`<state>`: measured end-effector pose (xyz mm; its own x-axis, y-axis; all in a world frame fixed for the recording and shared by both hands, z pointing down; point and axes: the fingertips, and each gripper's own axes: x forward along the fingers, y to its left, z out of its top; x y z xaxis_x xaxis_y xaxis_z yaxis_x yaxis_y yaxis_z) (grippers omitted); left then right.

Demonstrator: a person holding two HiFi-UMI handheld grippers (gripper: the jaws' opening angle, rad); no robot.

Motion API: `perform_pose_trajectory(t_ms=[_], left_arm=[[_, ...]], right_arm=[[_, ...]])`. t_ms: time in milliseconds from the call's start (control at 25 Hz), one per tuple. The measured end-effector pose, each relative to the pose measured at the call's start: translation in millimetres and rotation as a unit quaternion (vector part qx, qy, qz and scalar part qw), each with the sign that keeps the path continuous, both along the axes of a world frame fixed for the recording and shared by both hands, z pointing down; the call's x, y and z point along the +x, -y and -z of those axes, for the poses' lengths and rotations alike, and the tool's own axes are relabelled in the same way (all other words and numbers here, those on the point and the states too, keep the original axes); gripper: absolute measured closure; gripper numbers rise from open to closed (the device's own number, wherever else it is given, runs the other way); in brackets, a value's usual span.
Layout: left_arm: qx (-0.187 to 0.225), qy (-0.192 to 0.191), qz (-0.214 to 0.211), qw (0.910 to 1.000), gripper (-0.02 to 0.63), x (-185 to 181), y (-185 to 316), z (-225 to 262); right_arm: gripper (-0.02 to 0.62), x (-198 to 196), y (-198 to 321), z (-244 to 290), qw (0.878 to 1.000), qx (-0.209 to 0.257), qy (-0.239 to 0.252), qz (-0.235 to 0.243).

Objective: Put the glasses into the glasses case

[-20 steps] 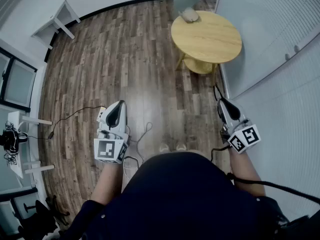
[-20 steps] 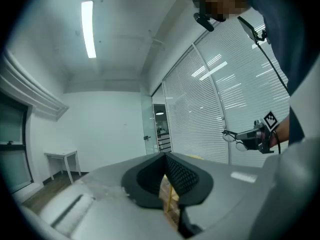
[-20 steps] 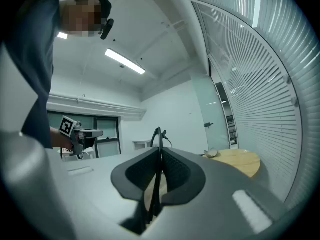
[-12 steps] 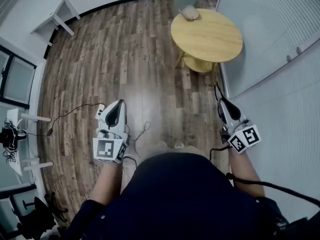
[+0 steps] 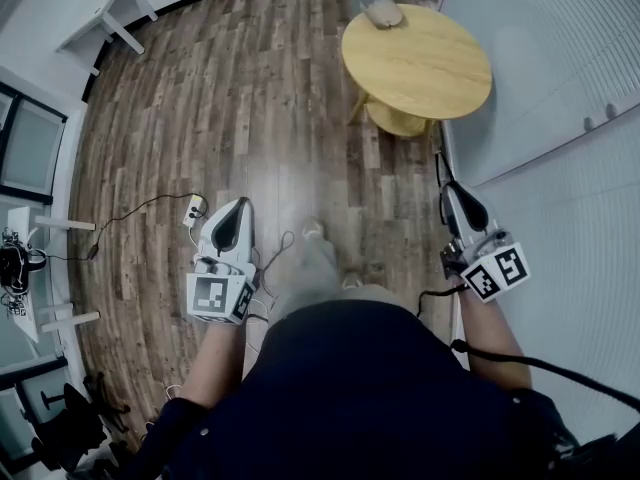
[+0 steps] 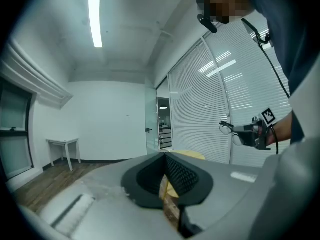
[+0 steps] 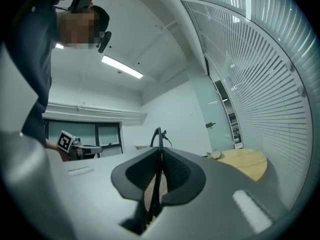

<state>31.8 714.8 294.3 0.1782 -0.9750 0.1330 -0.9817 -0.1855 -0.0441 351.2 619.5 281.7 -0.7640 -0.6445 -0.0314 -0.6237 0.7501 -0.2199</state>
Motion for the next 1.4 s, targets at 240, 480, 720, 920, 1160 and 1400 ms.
perform_pose_trajectory(t_ms=[240,480,720,920,1160,1400], left_arm=[[0.025,-0.019,-0.006,0.9995,0.603,-37.0,61.4,14.5],[0.022,-0.044,-0.034,0.9982,0.603,-66.2,132.1,14.0],[0.032,-0.039,-0.062,0.9968,0.603,-95.2,196.3,25.1],[0.038,-0.031,-0.066,0.9966,0.603,-131.5,235.3,27.0],[0.043,-0.034,-0.065,0.9964,0.603,-166.4,273.8,27.2],[0.033,-0.035,-0.066,0.9967,0.603,-174.2,309.2,21.8]], right_arm=[[0.566,-21.1,46.0,9.5,1.000,0.002,-0.003,-0.025],[0.566,-47.4,91.7,28.5,0.998,0.026,-0.016,-0.054],[0.566,-76.3,136.1,28.0,0.997,0.012,-0.018,-0.079],[0.566,-112.8,170.6,31.5,0.997,0.019,-0.020,-0.075],[0.566,-142.3,201.8,34.6,0.997,0.012,-0.019,-0.079],[0.566,-151.4,247.9,30.0,0.997,-0.002,-0.020,-0.079]])
